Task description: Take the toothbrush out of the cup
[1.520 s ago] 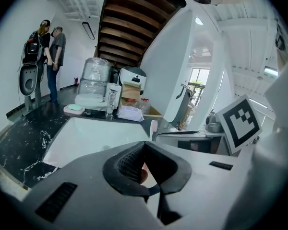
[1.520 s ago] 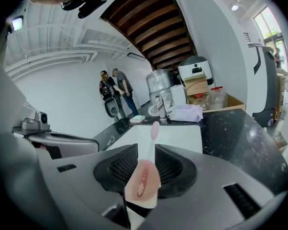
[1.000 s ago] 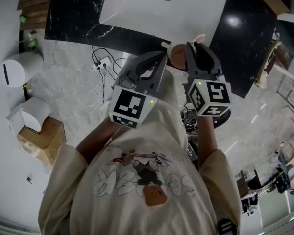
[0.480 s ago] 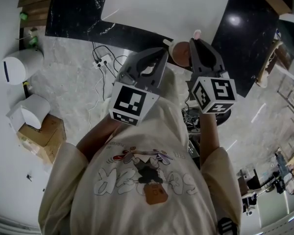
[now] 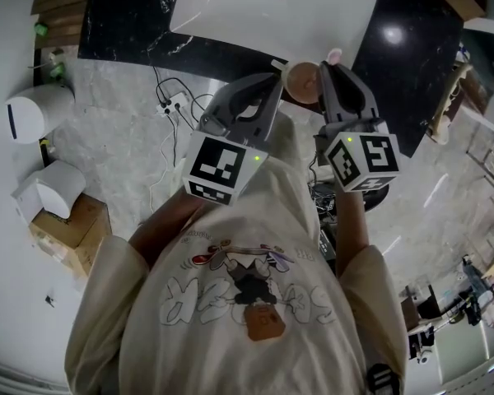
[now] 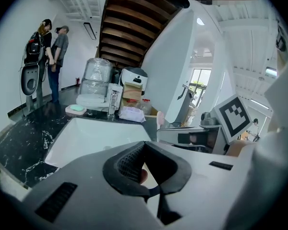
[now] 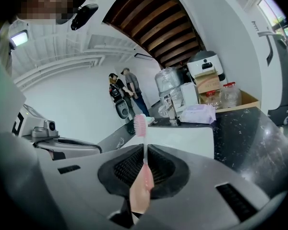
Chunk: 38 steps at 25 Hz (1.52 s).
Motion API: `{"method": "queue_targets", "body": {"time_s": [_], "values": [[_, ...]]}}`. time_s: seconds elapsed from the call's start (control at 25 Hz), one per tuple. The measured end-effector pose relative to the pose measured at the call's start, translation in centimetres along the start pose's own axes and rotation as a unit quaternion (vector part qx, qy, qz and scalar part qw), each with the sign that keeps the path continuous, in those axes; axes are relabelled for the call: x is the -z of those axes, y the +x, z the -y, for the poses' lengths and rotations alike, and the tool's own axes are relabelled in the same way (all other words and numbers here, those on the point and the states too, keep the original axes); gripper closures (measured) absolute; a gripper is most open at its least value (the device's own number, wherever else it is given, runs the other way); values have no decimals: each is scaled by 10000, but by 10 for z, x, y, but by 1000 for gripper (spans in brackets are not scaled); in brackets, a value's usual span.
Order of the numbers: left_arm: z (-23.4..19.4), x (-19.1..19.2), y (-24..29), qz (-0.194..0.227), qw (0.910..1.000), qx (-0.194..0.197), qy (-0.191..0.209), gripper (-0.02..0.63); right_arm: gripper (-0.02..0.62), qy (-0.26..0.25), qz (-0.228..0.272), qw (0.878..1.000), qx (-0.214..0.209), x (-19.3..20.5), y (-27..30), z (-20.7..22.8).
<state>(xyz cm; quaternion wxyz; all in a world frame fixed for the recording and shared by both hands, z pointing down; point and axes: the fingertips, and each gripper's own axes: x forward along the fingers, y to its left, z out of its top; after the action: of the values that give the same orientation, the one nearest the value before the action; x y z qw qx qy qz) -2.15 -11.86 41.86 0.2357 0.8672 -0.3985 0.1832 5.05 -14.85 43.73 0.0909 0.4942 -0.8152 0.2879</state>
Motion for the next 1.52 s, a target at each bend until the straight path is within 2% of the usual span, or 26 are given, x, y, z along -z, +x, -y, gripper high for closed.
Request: {"method": "queue_targets", "body": {"time_s": [0.4, 0.76, 0.96, 1.24, 1.52], "values": [[16, -11, -16, 155, 9999, 67, 30, 603, 555, -319, 233, 9984, -406, -16, -22, -24], [40, -27, -38, 303, 9992, 234, 83, 603, 555, -217, 566, 9969, -510, -32, -57, -38], [57, -37, -45, 375, 9980, 434, 246, 603, 555, -523, 815, 9936, -584, -46, -80, -48], [84, -40, -50, 444, 9953, 714, 484, 603, 556, -474, 1436, 9863, -662, -61, -123, -58], [111, -48, -51, 581, 9912, 992, 658, 603, 557, -479, 1672, 9833, -532, -71, -159, -55]]}}
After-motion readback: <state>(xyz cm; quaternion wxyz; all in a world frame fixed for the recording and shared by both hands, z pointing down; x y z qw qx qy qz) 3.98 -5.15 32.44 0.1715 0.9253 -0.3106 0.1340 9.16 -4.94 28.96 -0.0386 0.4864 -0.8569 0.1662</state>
